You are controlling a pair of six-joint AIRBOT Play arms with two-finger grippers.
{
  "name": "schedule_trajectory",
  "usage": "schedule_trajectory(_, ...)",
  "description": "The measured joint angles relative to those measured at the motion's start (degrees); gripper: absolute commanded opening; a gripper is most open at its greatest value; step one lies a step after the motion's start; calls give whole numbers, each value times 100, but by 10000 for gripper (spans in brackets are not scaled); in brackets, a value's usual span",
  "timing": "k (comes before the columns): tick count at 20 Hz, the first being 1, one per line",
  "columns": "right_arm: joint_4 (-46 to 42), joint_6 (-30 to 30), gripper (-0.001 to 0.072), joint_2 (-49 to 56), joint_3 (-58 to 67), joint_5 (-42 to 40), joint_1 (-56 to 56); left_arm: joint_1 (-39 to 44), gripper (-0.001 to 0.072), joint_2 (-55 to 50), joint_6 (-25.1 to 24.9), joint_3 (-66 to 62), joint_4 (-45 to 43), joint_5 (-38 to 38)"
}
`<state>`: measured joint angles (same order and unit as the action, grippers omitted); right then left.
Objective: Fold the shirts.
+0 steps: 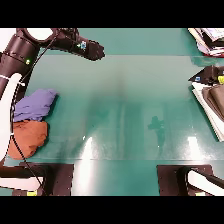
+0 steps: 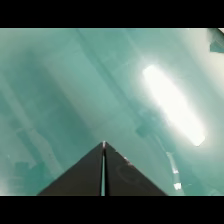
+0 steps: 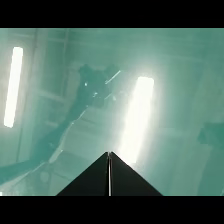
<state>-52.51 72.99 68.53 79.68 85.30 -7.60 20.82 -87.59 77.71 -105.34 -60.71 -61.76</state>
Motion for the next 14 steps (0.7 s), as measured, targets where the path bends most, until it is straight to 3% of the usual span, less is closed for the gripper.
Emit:
schedule_trajectory(4, 9, 7, 16, 0, 0, 87, 7, -35, 23, 35, 17, -7, 146, 22)
schedule_trajectory(6, 15, 81, 15, 0, 0, 101, 7, -216, 23, 197, 22, -17, -42, -337)
schedule_trajectory(12, 37, 192, 15, 0, 0, 120, 7, -1314, 26, 1099, 118, 365, -2312, -2179)
schedule_trajectory(13, 42, 210, 15, 0, 0, 111, 7, -1565, 173, 1224, 175, 570, -2583, -2350)
schedule_trajectory(14, 44, 223, 15, 0, 0, 103, 7, -1784, 535, 1305, 214, 785, -2754, -2481)
